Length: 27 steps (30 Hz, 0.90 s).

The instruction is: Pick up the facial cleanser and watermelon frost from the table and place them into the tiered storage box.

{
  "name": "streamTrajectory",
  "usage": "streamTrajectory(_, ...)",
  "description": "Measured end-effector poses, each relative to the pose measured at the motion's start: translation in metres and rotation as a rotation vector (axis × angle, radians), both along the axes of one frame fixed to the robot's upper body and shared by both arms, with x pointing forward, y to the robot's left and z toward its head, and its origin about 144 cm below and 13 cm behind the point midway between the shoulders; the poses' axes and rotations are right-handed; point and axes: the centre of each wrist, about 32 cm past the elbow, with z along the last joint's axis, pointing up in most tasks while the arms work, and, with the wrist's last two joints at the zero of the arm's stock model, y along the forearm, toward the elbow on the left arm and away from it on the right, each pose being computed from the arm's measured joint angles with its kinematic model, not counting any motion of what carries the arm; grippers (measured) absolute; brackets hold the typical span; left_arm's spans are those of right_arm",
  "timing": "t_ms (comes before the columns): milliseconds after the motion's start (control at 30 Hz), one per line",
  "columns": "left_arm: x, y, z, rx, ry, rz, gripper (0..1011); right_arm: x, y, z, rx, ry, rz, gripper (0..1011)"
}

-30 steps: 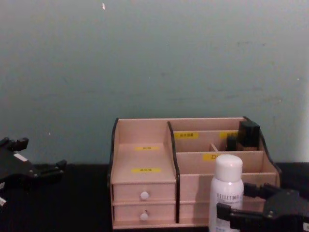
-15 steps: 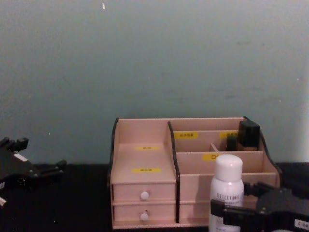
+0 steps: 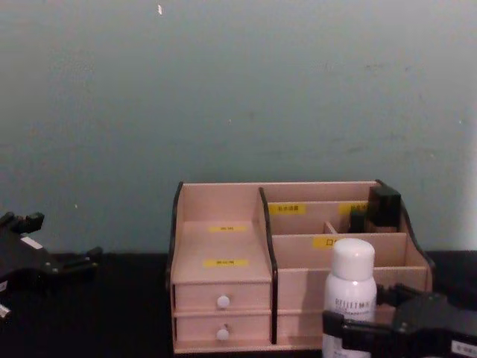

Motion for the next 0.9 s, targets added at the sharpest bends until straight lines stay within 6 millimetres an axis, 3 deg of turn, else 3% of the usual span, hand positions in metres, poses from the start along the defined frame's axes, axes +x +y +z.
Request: streamTrajectory(900, 0.0000, 0.0000, 0.0000, 0.000, 0.000, 0.000, 1001, 0.0013, -0.0002, -0.0003, 0.001, 0.007, 0.004, 1003)
